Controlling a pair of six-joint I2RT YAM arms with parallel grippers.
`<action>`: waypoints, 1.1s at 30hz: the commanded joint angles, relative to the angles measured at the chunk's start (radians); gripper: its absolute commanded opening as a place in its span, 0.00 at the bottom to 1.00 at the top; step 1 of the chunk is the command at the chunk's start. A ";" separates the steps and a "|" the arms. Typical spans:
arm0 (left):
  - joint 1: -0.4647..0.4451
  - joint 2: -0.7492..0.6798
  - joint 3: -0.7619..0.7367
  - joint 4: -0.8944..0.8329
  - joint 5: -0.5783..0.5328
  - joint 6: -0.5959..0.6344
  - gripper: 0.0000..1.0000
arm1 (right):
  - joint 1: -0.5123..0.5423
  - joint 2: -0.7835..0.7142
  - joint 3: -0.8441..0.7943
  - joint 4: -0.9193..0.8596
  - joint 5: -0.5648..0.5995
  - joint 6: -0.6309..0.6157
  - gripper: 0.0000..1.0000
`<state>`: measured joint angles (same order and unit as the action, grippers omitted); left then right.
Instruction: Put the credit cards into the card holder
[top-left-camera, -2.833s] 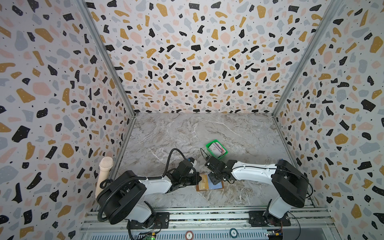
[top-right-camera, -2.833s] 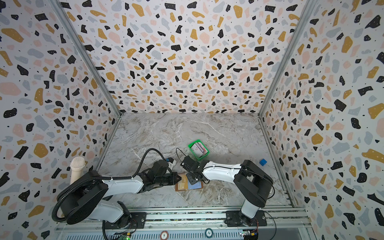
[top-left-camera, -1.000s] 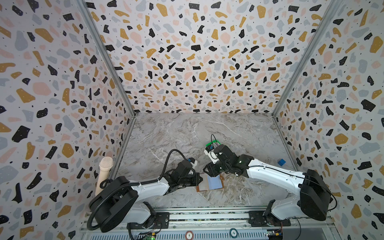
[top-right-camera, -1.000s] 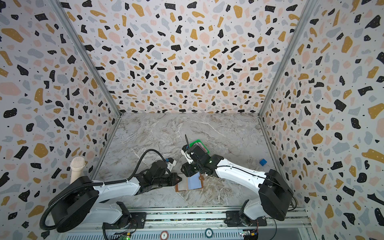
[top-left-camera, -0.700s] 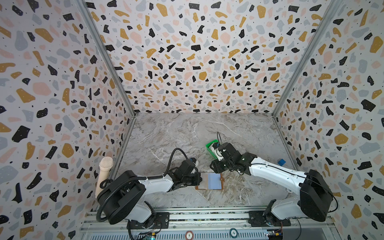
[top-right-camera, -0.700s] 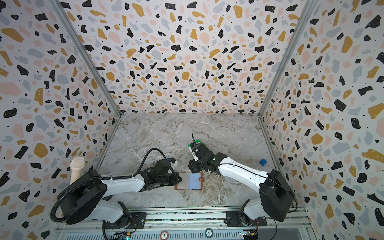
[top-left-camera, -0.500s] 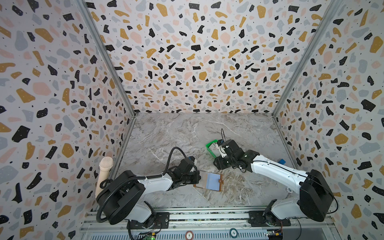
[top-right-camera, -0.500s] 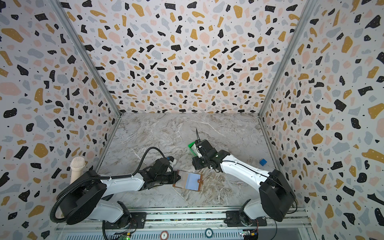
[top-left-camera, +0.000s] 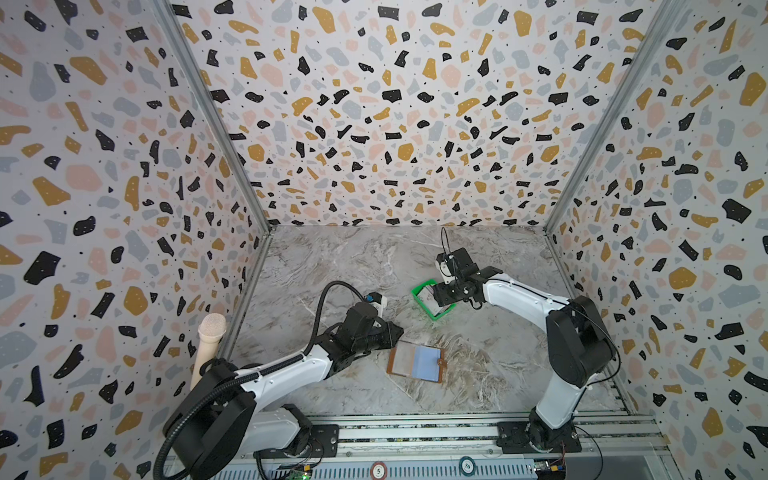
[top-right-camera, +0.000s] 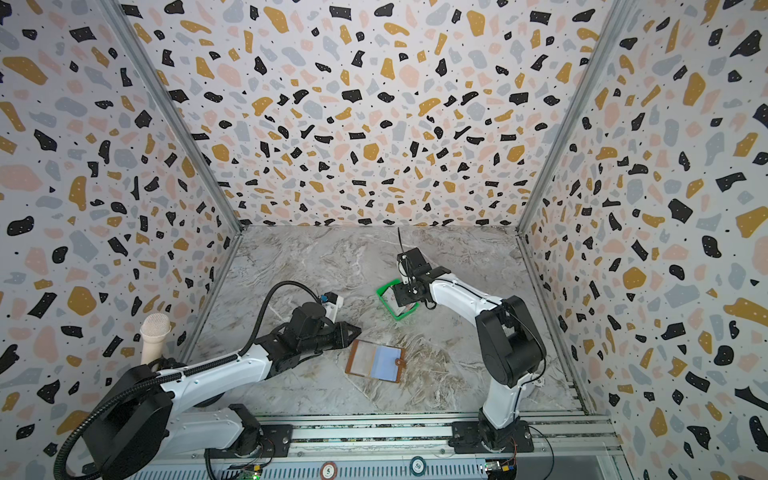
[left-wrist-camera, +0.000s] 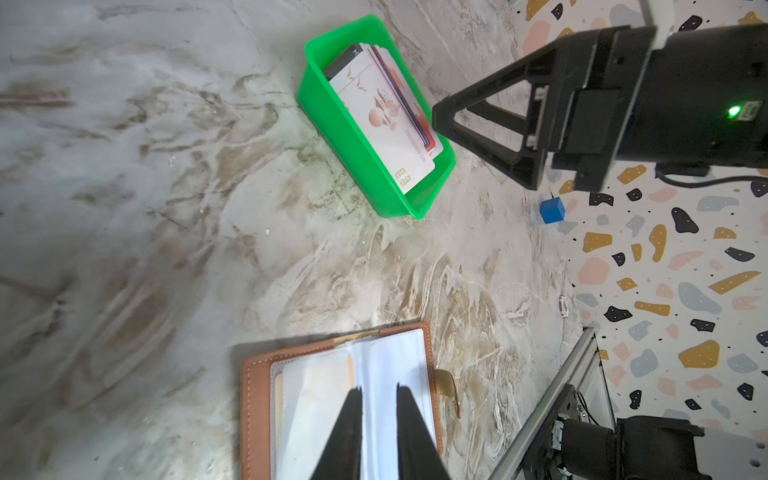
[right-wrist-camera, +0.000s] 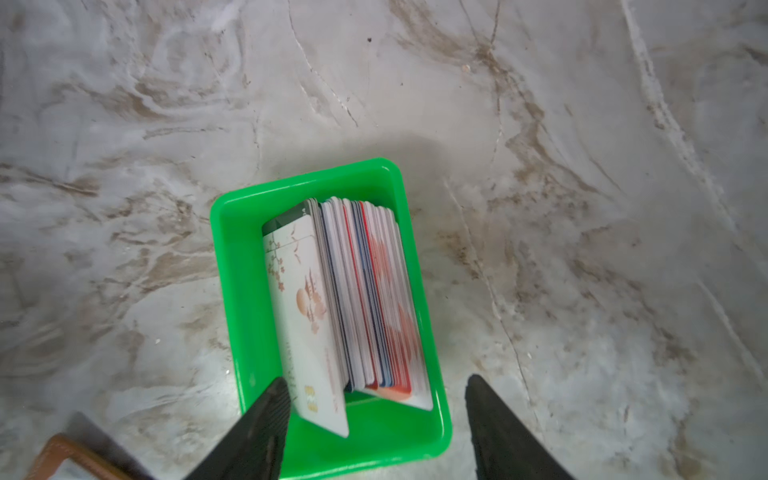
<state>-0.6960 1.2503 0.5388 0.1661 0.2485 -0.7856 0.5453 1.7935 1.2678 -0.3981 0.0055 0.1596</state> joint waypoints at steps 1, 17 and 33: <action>0.009 0.015 -0.018 0.050 0.011 -0.006 0.19 | -0.001 0.020 0.057 -0.049 0.014 -0.082 0.76; 0.054 0.109 0.015 0.144 0.057 -0.008 0.19 | 0.004 0.206 0.136 -0.076 0.066 -0.105 0.80; 0.124 0.509 0.294 0.464 0.012 -0.148 0.25 | 0.046 0.172 0.050 0.013 0.001 0.054 0.49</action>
<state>-0.5846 1.7149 0.7967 0.5312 0.2810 -0.9047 0.5739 2.0018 1.3472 -0.3813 0.0307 0.1608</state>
